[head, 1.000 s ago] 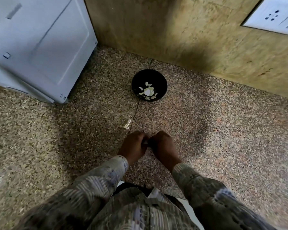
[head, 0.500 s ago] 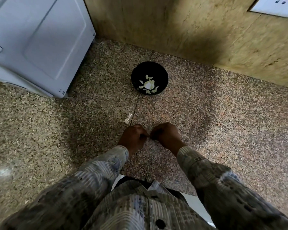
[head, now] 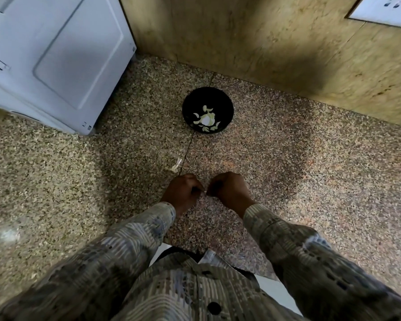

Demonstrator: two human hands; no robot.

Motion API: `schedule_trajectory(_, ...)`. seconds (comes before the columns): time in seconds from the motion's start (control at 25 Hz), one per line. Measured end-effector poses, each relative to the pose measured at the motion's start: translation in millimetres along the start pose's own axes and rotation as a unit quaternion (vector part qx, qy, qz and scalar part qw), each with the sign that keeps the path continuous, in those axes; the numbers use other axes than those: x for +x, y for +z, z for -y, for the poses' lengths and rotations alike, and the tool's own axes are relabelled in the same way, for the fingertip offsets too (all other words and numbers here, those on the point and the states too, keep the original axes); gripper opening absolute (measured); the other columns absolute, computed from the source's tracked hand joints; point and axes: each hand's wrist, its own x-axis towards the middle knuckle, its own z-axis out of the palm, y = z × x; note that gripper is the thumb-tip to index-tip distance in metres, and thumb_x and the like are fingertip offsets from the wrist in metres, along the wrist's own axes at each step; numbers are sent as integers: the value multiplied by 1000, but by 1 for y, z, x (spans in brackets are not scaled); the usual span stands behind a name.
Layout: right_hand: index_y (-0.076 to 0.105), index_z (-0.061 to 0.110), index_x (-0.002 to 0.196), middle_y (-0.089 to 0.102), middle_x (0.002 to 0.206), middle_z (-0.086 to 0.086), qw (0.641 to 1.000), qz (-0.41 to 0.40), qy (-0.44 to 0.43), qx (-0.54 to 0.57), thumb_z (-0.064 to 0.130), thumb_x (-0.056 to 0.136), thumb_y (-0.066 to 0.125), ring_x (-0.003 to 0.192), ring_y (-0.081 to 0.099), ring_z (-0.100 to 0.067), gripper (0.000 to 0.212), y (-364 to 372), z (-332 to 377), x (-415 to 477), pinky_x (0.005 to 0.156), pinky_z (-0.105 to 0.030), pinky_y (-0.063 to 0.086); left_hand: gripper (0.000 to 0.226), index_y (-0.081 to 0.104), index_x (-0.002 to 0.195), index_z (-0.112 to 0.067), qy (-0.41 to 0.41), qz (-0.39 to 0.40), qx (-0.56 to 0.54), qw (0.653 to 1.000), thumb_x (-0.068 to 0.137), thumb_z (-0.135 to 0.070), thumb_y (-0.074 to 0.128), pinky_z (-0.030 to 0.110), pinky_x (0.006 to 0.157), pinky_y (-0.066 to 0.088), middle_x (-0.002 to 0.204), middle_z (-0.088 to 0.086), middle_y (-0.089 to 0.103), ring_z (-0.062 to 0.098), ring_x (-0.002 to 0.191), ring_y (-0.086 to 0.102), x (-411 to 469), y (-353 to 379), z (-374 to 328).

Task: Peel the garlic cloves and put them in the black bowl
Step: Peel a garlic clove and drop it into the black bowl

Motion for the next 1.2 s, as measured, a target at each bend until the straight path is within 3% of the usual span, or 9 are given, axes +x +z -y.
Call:
schedule_trajectory(0.24,82,20,87,79,81,-5,981,-6,8,194,15,87,80,59,64,-7,6,-6,-1,-27,61,-26,55,4,81,90,-17,-116,-36,-108,987,87,-16,77,26,70,54,82,0,76,12,75,69,-8,-10,-22)
schedule_trajectory(0.28,81,17,87,79,82,-8,968,8,7,250,11,87,80,64,66,-12,7,-12,0,-35,65,-32,58,4,79,90,-14,-175,-45,-202,963,90,-14,76,25,65,54,78,2,75,12,69,68,-13,-14,-33)
schedule_trajectory(0.4,77,11,91,77,86,-11,917,84,-40,388,-1,88,74,80,71,-23,12,-42,-1,-62,80,-39,61,7,72,96,-2,-296,-21,-537,789,95,-2,65,32,57,59,84,16,74,23,68,72,-33,-24,-77)
schedule_trajectory(0.48,73,5,93,74,87,-14,888,97,-25,449,-5,90,69,80,71,-26,11,-59,3,-81,76,-37,62,7,75,95,-4,-268,-64,-526,804,93,-4,69,36,63,62,86,16,76,26,72,73,-43,-24,-101)
schedule_trajectory(0.56,72,2,90,73,81,-14,901,41,-21,430,-9,90,66,73,70,-23,12,-72,6,-100,67,-34,62,6,80,87,-14,-197,-161,-366,895,87,-9,76,37,69,63,83,7,78,26,75,75,-49,-21,-128)
schedule_trajectory(0.6,72,2,88,73,78,-14,914,8,-47,402,-10,89,66,70,70,-21,13,-78,7,-107,66,-34,61,7,81,86,-17,-177,-198,-321,909,86,-11,77,37,71,63,82,3,79,24,77,76,-51,-19,-141)
schedule_trajectory(0.76,71,-1,88,71,77,-13,894,-8,-122,431,-6,91,64,71,67,-23,9,-109,4,-125,69,-34,60,8,79,91,-6,-187,-233,-486,821,90,-3,71,42,81,62,92,15,78,34,90,75,-57,-18,-193)
schedule_trajectory(1.04,65,-1,90,66,84,-25,872,59,-259,411,0,94,61,80,65,-28,5,-144,2,-156,80,-47,58,11,77,89,-5,-117,-260,-550,785,92,-4,67,36,73,60,89,17,76,26,77,72,-82,-28,-249)
schedule_trajectory(1.2,64,4,99,65,87,-16,840,132,-310,425,0,98,58,81,61,-25,7,-156,0,-171,76,-35,53,15,77,85,-4,-84,-192,-673,709,89,-6,62,32,66,62,81,15,72,18,66,70,-97,-31,-266)
